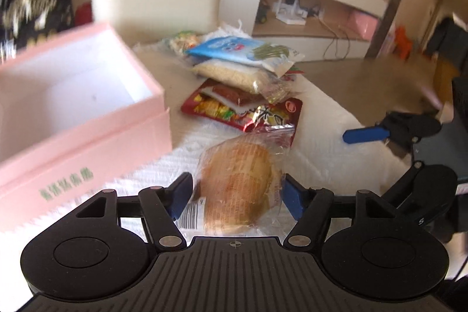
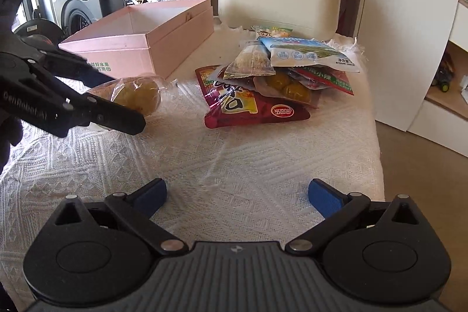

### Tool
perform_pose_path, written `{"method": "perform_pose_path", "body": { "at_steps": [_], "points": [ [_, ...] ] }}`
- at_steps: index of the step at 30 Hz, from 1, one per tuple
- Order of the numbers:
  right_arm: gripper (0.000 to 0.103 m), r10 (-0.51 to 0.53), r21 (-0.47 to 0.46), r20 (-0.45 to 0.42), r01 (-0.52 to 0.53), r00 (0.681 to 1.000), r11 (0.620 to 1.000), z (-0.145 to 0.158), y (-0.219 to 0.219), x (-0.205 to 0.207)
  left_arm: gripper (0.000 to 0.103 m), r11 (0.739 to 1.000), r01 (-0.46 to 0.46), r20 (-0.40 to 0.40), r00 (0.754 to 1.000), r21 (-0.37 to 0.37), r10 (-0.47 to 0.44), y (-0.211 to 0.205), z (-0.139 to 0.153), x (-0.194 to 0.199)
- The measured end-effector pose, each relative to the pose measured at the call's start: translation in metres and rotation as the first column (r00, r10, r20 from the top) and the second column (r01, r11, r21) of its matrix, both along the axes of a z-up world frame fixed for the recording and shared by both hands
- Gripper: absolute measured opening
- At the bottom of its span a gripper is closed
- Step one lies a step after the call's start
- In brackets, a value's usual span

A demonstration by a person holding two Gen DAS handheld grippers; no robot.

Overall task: Organize snacks
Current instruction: 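Grasp the wrapped bread roll with the left gripper while the right grasps the seaweed pack, then carry the bread roll into the pink box with left while right drops seaweed in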

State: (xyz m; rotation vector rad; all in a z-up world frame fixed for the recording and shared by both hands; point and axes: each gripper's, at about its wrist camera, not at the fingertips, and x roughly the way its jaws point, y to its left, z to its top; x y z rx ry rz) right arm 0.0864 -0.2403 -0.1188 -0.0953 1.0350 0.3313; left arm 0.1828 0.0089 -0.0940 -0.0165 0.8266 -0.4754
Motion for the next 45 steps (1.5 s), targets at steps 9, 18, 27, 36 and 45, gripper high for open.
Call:
{"method": "perform_pose_path", "body": {
  "at_steps": [9, 18, 27, 36, 45],
  "points": [
    [0.094, -0.024, 0.011, 0.257, 0.022, 0.966, 1.0, 0.055, -0.005, 0.051, 0.06, 0.977, -0.123, 0.06, 0.989, -0.171, 0.135, 0.033, 0.029, -0.036],
    [0.094, -0.135, -0.015, 0.03, 0.136, 0.99, 0.991, -0.012, -0.013, 0.191, 0.06, 0.95, -0.229, 0.01, 0.972, -0.214, 0.237, 0.069, 0.025, -0.075],
    [0.082, -0.066, -0.021, 0.061, 0.067, 0.996, 0.998, 0.028, -0.009, 0.152, 0.059, 0.915, -0.288, -0.019, 0.955, -0.281, 0.295, 0.1, 0.014, -0.091],
    [0.083, 0.052, 0.087, 0.063, -0.057, 0.997, 0.995, 0.103, 0.027, 0.039, 0.059, 0.937, -0.272, -0.054, 0.962, -0.221, 0.266, 0.091, 0.012, -0.124],
    [0.083, 0.238, 0.145, 0.153, -0.26, 0.959, 0.955, 0.132, 0.087, -0.027, 0.059, 0.88, -0.402, 0.097, 0.894, -0.255, 0.437, 0.132, 0.081, -0.123]
  ]
}}
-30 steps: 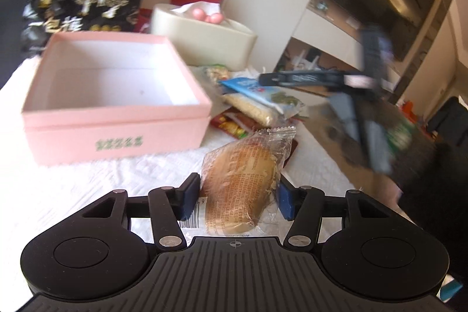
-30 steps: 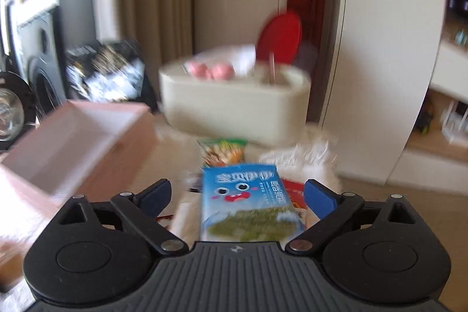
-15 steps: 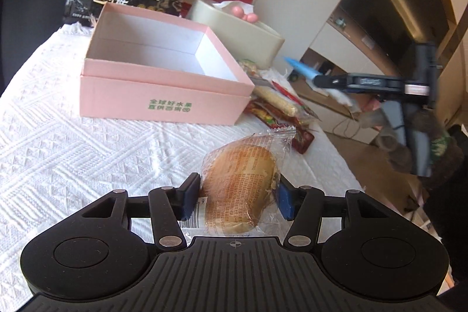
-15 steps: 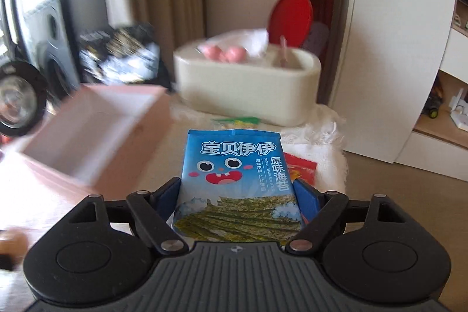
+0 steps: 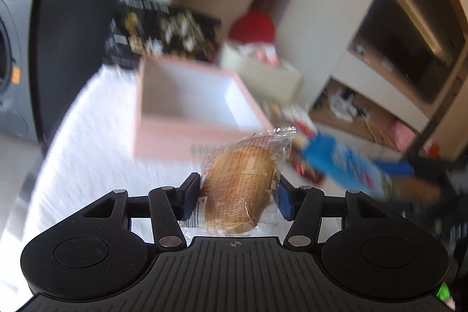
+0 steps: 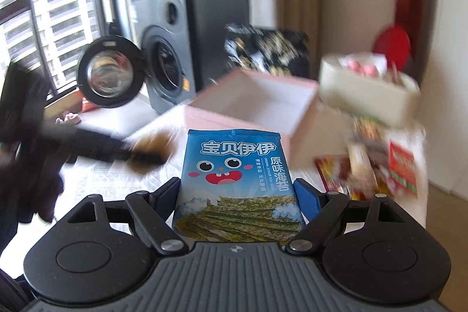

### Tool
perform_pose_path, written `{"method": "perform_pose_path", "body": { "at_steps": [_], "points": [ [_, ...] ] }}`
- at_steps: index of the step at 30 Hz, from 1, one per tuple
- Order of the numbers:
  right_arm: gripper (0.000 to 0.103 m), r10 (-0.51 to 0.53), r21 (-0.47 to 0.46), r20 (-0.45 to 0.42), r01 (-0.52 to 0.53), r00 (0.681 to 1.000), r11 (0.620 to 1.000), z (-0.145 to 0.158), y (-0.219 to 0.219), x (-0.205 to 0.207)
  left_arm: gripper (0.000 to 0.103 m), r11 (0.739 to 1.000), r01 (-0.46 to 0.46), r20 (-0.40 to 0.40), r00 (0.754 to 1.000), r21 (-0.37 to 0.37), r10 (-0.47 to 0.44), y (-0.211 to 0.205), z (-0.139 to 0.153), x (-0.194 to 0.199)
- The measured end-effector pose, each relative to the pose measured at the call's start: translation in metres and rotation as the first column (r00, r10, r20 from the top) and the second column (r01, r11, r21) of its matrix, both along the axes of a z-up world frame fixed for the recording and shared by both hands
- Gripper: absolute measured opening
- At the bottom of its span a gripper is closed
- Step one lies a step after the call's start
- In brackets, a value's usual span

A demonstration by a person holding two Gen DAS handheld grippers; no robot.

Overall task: Organize snacks
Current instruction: 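Carry the bread roll into the pink box with left while right drops seaweed in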

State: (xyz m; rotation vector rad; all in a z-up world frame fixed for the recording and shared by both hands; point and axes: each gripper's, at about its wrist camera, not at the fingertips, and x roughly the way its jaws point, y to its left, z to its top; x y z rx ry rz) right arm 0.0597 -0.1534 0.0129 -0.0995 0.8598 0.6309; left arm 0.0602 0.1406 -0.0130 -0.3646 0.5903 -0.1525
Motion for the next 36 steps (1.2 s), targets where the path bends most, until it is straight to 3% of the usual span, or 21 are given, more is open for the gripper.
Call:
{"method": "perform_pose_path", "body": {
  "at_steps": [5, 7, 9, 10, 11, 12, 13, 14, 16, 18, 21, 25, 28, 32, 36],
  "points": [
    [0.083, 0.021, 0.002, 0.091, -0.022, 0.996, 1.0, 0.014, 0.013, 0.001, 0.059, 0.998, -0.062, 0.141, 0.988, -0.008, 0.063, 0.022, 0.059, 0.054],
    [0.083, 0.017, -0.003, 0.101, -0.017, 0.995, 1.0, 0.013, 0.015, 0.003, 0.059, 0.995, -0.047, 0.159, 0.985, -0.083, 0.06, 0.032, 0.064, 0.091],
    [0.083, 0.008, -0.007, 0.103, -0.007, 0.995, 1.0, 0.007, 0.014, 0.005, 0.061, 0.986, 0.005, 0.13, 0.991, -0.164, 0.017, 0.042, 0.051, 0.13],
    [0.083, -0.002, -0.01, 0.101, 0.003, 0.995, 1.0, 0.004, 0.013, 0.006, 0.062, 0.991, 0.013, 0.086, 0.996, -0.132, -0.001, 0.041, 0.04, 0.151],
    [0.083, -0.015, -0.017, 0.096, 0.017, 0.995, 1.0, -0.001, 0.012, 0.008, 0.06, 1.0, -0.017, 0.031, 0.999, -0.021, 0.018, 0.033, 0.025, 0.169],
    [0.083, -0.029, -0.022, 0.091, 0.031, 0.995, 0.999, -0.003, 0.011, 0.008, 0.057, 0.993, -0.06, -0.01, 0.998, 0.1, 0.061, 0.025, 0.013, 0.182],
    [0.083, -0.043, -0.026, 0.084, 0.046, 0.995, 0.999, -0.006, 0.008, 0.011, 0.057, 0.982, -0.083, -0.032, 0.995, 0.17, 0.09, 0.02, 0.001, 0.191],
    [0.083, -0.055, -0.026, 0.081, 0.058, 0.995, 0.998, -0.008, 0.005, 0.015, 0.057, 0.986, -0.081, -0.039, 0.995, 0.149, 0.088, 0.022, -0.007, 0.195],
    [0.083, -0.077, -0.028, 0.098, 0.08, 0.992, 0.996, -0.008, 0.0, 0.023, 0.057, 0.996, -0.081, -0.024, 0.996, 0.026, 0.081, 0.032, -0.015, 0.195],
    [0.084, -0.104, -0.021, 0.117, 0.107, 0.988, 0.994, -0.009, -0.004, 0.04, 0.057, 0.993, -0.113, 0.015, 0.993, -0.039, 0.114, 0.04, -0.015, 0.185],
    [0.084, -0.18, 0.006, 0.101, 0.181, 0.978, 0.984, -0.011, -0.004, 0.08, 0.057, 0.989, -0.139, 0.047, 0.989, -0.058, 0.142, 0.042, -0.014, 0.156],
    [0.084, -0.289, 0.1, -0.012, 0.289, 0.957, 0.952, -0.028, 0.012, 0.149, 0.057, 0.986, -0.123, 0.048, 0.991, -0.109, 0.129, 0.038, -0.017, 0.114],
    [0.086, -0.344, 0.108, -0.073, 0.35, 0.936, 0.931, -0.05, 0.043, 0.195, 0.057, 0.983, -0.129, 0.036, 0.99, -0.132, 0.135, 0.034, -0.027, 0.092],
    [0.086, -0.293, 0.076, -0.193, 0.312, 0.936, 0.947, -0.088, 0.075, 0.23, 0.057, 0.984, -0.122, -0.015, 0.992, -0.132, 0.122, 0.027, -0.044, 0.074],
    [0.086, -0.277, 0.07, -0.261, 0.304, 0.925, 0.95, -0.103, 0.072, 0.23, 0.057, 0.986, -0.105, -0.045, 0.994, -0.132, 0.1, 0.02, -0.058, 0.067]
  ]
}}
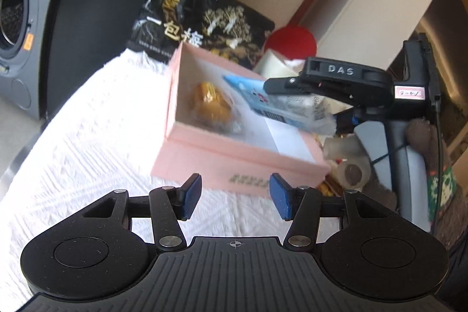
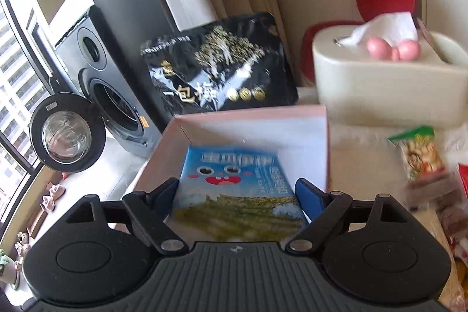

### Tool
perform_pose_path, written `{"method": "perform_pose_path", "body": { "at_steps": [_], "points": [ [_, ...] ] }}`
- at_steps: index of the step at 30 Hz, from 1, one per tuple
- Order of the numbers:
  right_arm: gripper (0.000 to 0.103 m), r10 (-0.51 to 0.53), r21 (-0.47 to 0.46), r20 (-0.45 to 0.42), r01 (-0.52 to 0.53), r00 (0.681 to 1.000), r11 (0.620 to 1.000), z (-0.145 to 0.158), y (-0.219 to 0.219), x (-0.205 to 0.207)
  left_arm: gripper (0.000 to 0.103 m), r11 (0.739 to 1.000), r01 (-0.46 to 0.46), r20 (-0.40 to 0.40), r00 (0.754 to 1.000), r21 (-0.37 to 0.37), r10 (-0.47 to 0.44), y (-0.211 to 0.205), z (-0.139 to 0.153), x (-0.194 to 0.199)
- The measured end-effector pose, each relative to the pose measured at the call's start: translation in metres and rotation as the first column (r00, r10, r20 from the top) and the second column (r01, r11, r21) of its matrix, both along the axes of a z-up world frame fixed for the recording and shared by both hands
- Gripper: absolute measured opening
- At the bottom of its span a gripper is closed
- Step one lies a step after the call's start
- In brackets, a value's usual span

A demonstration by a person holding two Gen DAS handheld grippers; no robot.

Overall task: Organize snacks
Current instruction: 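Carry the bread roll into the pink box with left while right drops seaweed in, then grasp the oat bar with the left gripper while the right grasps the white candy bag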

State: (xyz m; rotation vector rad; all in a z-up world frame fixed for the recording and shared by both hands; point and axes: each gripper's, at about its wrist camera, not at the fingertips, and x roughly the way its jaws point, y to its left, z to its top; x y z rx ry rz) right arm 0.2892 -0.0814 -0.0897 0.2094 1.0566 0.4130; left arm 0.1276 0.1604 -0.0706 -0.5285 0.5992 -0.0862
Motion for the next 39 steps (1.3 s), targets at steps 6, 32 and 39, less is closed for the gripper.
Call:
{"method": "perform_pose_path", "body": {
  "at_steps": [6, 32, 39],
  "points": [
    [0.087, -0.001, 0.057, -0.017, 0.002, 1.0, 0.998, 0.007, -0.017, 0.003, 0.057, 0.999, 0.036, 0.035, 0.999, -0.014, -0.036, -0.019, 0.004, 0.007],
    [0.088, -0.106, -0.26, 0.234, 0.167, 0.966, 0.951, 0.016, -0.184, -0.101, 0.056, 0.997, 0.07, 0.016, 0.997, 0.03, -0.071, -0.054, 0.035, 0.084],
    [0.074, -0.046, -0.178, 0.21, 0.084, 0.977, 0.98, -0.006, -0.159, -0.091, 0.057, 0.978, 0.182, 0.021, 0.983, 0.1, -0.185, -0.089, 0.034, 0.036]
  ]
}}
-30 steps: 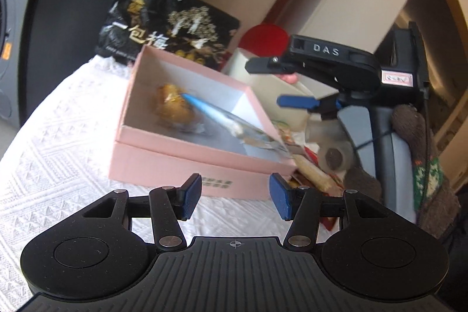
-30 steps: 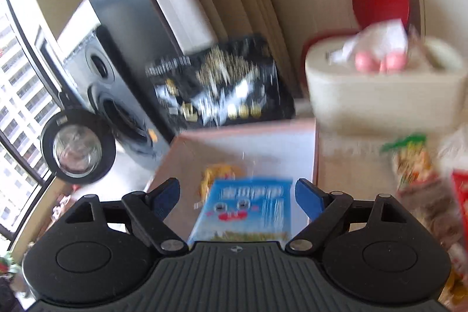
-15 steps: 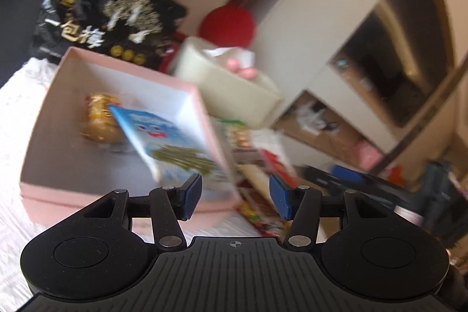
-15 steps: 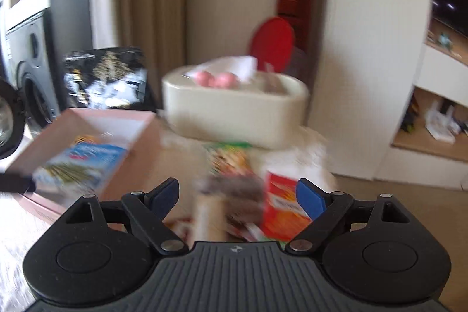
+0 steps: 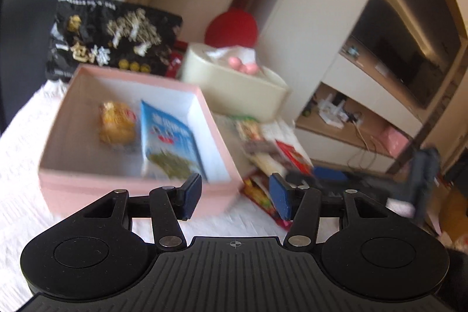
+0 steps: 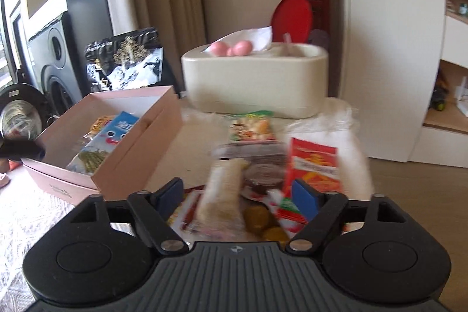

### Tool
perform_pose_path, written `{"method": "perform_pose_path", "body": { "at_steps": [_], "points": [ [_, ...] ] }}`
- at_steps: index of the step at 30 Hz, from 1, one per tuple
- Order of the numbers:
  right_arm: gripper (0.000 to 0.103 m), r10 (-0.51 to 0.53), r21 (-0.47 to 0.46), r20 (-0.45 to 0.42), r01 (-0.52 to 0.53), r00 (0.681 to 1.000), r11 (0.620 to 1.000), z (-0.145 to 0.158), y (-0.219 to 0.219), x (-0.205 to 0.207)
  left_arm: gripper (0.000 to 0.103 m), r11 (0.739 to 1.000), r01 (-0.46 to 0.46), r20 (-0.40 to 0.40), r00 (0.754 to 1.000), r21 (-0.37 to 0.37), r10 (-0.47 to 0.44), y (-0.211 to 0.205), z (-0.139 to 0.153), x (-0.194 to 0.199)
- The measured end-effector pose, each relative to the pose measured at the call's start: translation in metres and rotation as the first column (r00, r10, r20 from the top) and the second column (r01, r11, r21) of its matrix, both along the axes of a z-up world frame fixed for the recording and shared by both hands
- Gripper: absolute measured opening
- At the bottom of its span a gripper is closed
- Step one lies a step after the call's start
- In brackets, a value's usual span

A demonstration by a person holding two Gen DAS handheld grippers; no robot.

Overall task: Organize snacks
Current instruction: 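Grasp the oat bar with the left gripper while the right grasps the white candy bag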

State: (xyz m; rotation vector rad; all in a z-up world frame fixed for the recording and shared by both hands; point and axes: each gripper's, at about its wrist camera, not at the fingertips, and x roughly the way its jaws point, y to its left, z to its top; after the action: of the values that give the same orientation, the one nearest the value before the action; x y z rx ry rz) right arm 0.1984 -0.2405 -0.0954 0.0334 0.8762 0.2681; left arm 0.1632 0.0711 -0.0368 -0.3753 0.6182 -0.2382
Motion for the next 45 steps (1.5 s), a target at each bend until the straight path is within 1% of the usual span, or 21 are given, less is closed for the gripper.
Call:
{"method": "perform_pose_path", "body": {
  "at_steps": [2, 4, 6, 8, 10, 14, 17, 19, 20, 23, 25, 27, 29, 31, 33, 35, 37, 40, 41, 43, 45],
  "points": [
    [0.063, 0.018, 0.018, -0.031, -0.018, 0.999, 1.0, -0.006, 0.006, 0.006, 0.057, 1.0, 0.022, -0.036, 0.999, -0.002, -0.022, -0.007, -0.012, -0.011],
    [0.045, 0.035, 0.007, -0.071, -0.035, 0.997, 0.999, -0.012, 0.013, 0.01, 0.056, 1.0, 0.027, -0.072, 0.997, -0.003, -0.027, -0.01, -0.024, -0.019],
    [0.036, 0.045, -0.025, -0.085, -0.048, 0.995, 0.999, -0.014, 0.018, 0.007, 0.057, 1.0, 0.025, -0.102, 0.994, -0.018, -0.027, -0.009, -0.034, -0.024],
    [0.036, 0.049, -0.031, -0.082, -0.052, 0.995, 0.998, -0.009, 0.021, -0.003, 0.056, 0.999, 0.018, -0.124, 0.992, -0.036, -0.023, -0.007, -0.042, -0.026],
    [0.035, 0.071, -0.003, -0.086, -0.071, 0.994, 0.997, -0.002, 0.023, -0.017, 0.056, 0.999, 0.014, -0.133, 0.991, -0.049, -0.02, -0.005, -0.045, -0.027],
    [0.034, 0.154, 0.048, -0.096, -0.15, 0.983, 0.988, 0.013, 0.035, -0.052, 0.056, 0.996, 0.027, -0.129, 0.991, -0.086, -0.038, -0.007, -0.045, -0.028],
    [0.034, 0.238, 0.089, -0.122, -0.228, 0.964, 0.97, 0.017, 0.048, -0.076, 0.057, 0.993, 0.038, -0.136, 0.989, -0.108, -0.053, -0.01, -0.047, -0.029],
    [0.034, 0.31, 0.114, -0.142, -0.296, 0.94, 0.948, 0.019, 0.057, -0.09, 0.057, 0.993, 0.037, -0.144, 0.988, -0.11, -0.053, -0.011, -0.048, -0.028],
    [0.036, 0.339, 0.123, -0.141, -0.324, 0.93, 0.938, 0.021, 0.06, -0.094, 0.057, 0.994, 0.034, -0.148, 0.988, -0.108, -0.05, -0.011, -0.048, -0.028],
    [0.057, 0.368, 0.07, -0.075, -0.363, 0.927, 0.929, 0.037, 0.063, -0.097, 0.054, 0.995, 0.012, -0.151, 0.988, -0.098, -0.027, -0.01, -0.047, -0.027],
    [0.072, 0.356, -0.002, -0.004, -0.356, 0.934, 0.934, 0.048, 0.061, -0.086, 0.054, 0.995, 0.017, -0.157, 0.987, -0.099, -0.033, -0.011, -0.047, -0.023],
    [0.079, 0.327, -0.077, 0.054, -0.323, 0.943, 0.943, 0.056, 0.059, -0.065, 0.054, 0.996, 0.027, -0.152, 0.988, -0.086, -0.04, -0.015, -0.048, -0.02],
    [0.083, 0.293, -0.112, 0.066, -0.284, 0.954, 0.952, 0.053, 0.053, -0.028, 0.054, 0.997, 0.043, -0.144, 0.988, -0.063, -0.051, -0.021, -0.048, -0.017],
    [0.083, 0.231, -0.103, 0.015, -0.228, 0.973, 0.968, 0.038, 0.046, 0.023, 0.054, 0.997, 0.058, -0.134, 0.989, -0.042, -0.063, -0.028, -0.049, -0.015],
    [0.083, 0.149, -0.061, -0.074, -0.154, 0.986, 0.986, 0.014, 0.037, 0.074, 0.054, 0.997, 0.073, -0.121, 0.99, -0.015, -0.074, -0.036, -0.049, -0.015],
    [0.083, 0.073, -0.035, -0.162, -0.08, 0.984, 0.996, -0.016, 0.034, 0.119, 0.054, 0.993, 0.111, -0.107, 0.988, 0.027, -0.107, -0.048, -0.049, -0.015],
    [0.083, 0.028, -0.061, -0.224, -0.042, 0.974, 0.997, -0.045, 0.035, 0.148, 0.054, 0.985, 0.157, -0.095, 0.984, 0.078, -0.149, -0.059, -0.05, -0.016],
    [0.082, -0.022, -0.14, -0.277, -0.017, 0.961, 0.99, -0.074, 0.037, 0.162, 0.054, 0.973, 0.186, -0.074, 0.982, 0.14, -0.177, -0.069, -0.05, -0.019],
    [0.079, -0.023, -0.136, -0.268, -0.014, 0.963, 0.991, -0.073, 0.036, 0.16, 0.054, 0.971, 0.192, -0.07, 0.98, 0.145, -0.184, -0.07, -0.05, -0.02],
    [0.065, -0.02, -0.113, -0.279, -0.012, 0.96, 0.994, -0.065, 0.031, 0.15, 0.054, 0.972, 0.19, -0.064, 0.981, 0.139, -0.183, -0.07, -0.051, -0.018],
    [0.063, 0.025, -0.055, -0.305, -0.044, 0.952, 0.998, -0.055, 0.026, 0.134, 0.054, 0.974, 0.181, -0.059, 0.983, 0.136, -0.175, -0.071, -0.051, -0.018]
  ]
}}
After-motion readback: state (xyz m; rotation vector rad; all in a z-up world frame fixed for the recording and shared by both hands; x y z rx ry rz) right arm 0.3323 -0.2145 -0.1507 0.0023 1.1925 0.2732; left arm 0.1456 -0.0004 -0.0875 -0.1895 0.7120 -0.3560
